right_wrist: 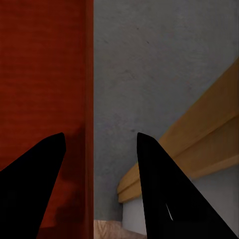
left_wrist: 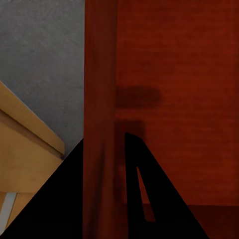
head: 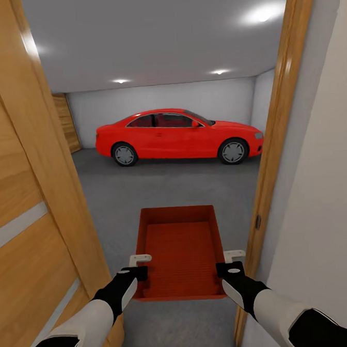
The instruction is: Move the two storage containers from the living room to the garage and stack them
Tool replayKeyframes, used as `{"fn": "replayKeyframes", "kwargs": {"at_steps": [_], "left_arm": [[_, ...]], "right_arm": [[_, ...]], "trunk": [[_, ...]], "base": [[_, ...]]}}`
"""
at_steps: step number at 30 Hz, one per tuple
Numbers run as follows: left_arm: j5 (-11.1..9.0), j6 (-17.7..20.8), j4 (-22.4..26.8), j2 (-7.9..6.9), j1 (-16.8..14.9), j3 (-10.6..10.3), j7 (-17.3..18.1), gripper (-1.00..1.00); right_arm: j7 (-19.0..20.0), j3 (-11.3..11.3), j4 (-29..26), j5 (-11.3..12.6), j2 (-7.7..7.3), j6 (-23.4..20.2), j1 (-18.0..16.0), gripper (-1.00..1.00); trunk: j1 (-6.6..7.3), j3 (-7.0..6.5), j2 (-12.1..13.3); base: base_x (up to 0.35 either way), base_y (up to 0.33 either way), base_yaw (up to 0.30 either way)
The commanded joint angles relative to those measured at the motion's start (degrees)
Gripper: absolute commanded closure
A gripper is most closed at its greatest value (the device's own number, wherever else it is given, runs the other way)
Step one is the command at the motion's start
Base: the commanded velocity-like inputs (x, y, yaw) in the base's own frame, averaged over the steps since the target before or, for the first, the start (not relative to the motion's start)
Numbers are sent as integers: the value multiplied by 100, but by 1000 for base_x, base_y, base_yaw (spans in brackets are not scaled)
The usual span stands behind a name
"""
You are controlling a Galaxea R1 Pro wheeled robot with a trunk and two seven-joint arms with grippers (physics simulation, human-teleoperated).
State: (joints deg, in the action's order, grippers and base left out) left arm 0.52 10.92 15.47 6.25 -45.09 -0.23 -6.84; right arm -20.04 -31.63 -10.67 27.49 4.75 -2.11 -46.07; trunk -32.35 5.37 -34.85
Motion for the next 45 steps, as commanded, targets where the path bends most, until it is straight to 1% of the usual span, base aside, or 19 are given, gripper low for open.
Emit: {"fn": "replayKeyframes", "kwargs": {"at_steps": [1, 45], "left_arm": [[53, 41, 8, -1, 0, 67, -54, 100], [53, 42, 8, -1, 0, 67, -53, 100]], "right_arm": [[242, 148, -59, -7, -1, -27, -7, 100], [235, 157, -59, -7, -1, -27, -7, 100]], "trunk": [[-2, 11, -10], [-2, 11, -10]], "base": [[1, 1, -1], [0, 0, 0]]}}
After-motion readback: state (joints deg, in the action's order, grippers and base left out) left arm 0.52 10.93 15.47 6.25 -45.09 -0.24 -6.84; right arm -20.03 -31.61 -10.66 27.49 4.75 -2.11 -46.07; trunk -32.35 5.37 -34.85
